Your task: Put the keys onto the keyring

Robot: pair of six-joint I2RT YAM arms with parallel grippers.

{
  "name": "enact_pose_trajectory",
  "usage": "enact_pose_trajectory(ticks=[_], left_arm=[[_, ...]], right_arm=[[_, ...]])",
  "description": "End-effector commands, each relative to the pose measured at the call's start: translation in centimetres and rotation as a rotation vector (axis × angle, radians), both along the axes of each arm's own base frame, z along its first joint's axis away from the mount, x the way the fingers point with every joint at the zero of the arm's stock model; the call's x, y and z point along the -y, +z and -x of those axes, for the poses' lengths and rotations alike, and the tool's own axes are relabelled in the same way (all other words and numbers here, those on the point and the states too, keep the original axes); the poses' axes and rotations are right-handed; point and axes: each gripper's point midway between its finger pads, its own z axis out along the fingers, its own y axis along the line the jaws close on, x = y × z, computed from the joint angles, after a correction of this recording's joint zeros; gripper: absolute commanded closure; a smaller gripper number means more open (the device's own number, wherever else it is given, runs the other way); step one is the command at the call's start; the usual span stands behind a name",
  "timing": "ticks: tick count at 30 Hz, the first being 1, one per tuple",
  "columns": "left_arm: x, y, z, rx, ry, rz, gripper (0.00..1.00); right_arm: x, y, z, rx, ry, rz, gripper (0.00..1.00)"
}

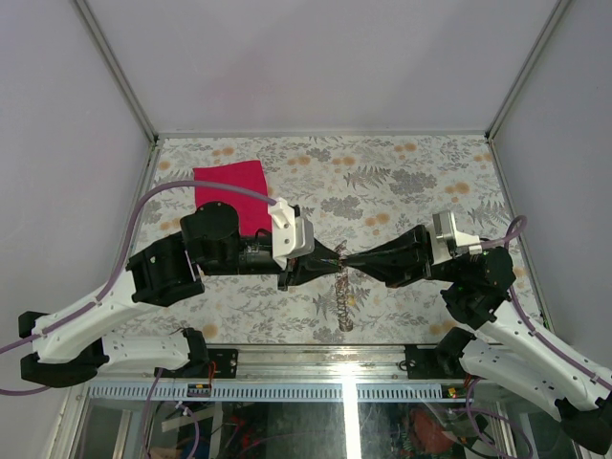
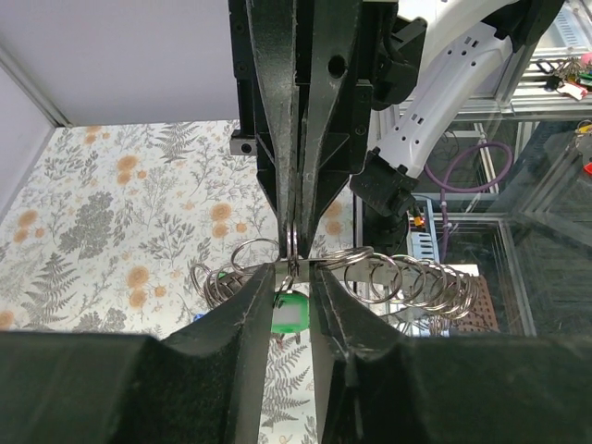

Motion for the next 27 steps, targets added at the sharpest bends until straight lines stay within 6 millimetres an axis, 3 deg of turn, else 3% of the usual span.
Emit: enact_pose_trajectory(ticks=[1, 6, 14, 20, 27], left_arm=[[0.4, 2.0, 0.1, 0.031, -0.013, 0.079, 0.81], [0.6, 1.8, -0.1, 0.028, -0.007, 0.068, 1.00], [0.0, 0.9, -0.4, 0.019, 0.016, -0.006, 1.00], [-0.7, -0.2, -0.3, 0.007, 0.014, -0.120, 1.00], [-0.9, -3.1, -0.5, -0.045, 0.005, -0.339, 1.00]], right_arm=[[0.9, 2.3, 0.5, 0.063, -0.022, -0.072, 1.00], [0.8, 2.0, 0.8, 0.063, -0.006, -0.056, 1.00], [0.8, 0.7, 0.1, 0.097, -0.075, 0.038, 0.99], [1.2, -0.8, -0.6, 0.140, -0.141, 0.169, 0.80], [1.4, -3.7, -1.2, 0.195, -0.165, 0.347, 0.71]])
